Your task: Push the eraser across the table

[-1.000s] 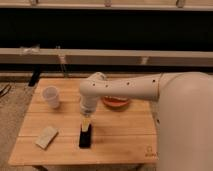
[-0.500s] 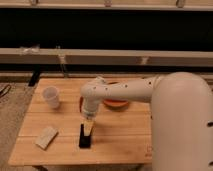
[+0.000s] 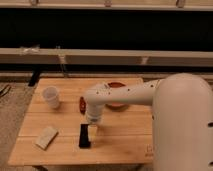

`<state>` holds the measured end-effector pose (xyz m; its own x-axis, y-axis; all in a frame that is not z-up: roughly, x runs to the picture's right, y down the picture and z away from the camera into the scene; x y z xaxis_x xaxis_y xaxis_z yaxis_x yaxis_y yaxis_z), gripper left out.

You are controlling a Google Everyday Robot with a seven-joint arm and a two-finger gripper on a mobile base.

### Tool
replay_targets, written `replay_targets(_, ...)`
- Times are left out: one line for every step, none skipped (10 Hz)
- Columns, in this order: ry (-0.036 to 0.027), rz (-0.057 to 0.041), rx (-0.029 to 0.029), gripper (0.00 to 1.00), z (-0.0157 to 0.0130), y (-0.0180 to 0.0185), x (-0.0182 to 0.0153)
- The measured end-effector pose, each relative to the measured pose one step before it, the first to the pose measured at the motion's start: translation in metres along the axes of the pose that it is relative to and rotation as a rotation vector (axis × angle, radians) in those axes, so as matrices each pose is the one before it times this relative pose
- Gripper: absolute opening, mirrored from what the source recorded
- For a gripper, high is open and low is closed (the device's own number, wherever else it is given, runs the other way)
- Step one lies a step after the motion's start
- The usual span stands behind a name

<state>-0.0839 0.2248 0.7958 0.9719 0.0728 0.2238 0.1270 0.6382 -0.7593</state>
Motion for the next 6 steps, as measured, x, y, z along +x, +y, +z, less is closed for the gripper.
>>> replay_targets(0.00390, -0.00592, -0.00651, 0.80, 0.00250, 0.00132, -0.00046)
replay_targets(0.00225, -0.01067, -0.00534, 0.80, 0.00164, 0.00128, -0.00224)
replay_targets(0.00062, -0.01079, -0.00484, 0.80, 0.00088, 0.00181, -0.00172)
replay_targets(-0.00020, -0.01846, -0.00687, 0.80, 0.00075, 0.00389, -0.00163)
replay_targets(-0.00172, -0.01506, -0.00263, 0.80, -0.00057, 0.00224, -0.00301)
replay_targets(-0.00267, -0.01354, -0.00343, 0.80, -0.00087, 0.00263, -0.00199)
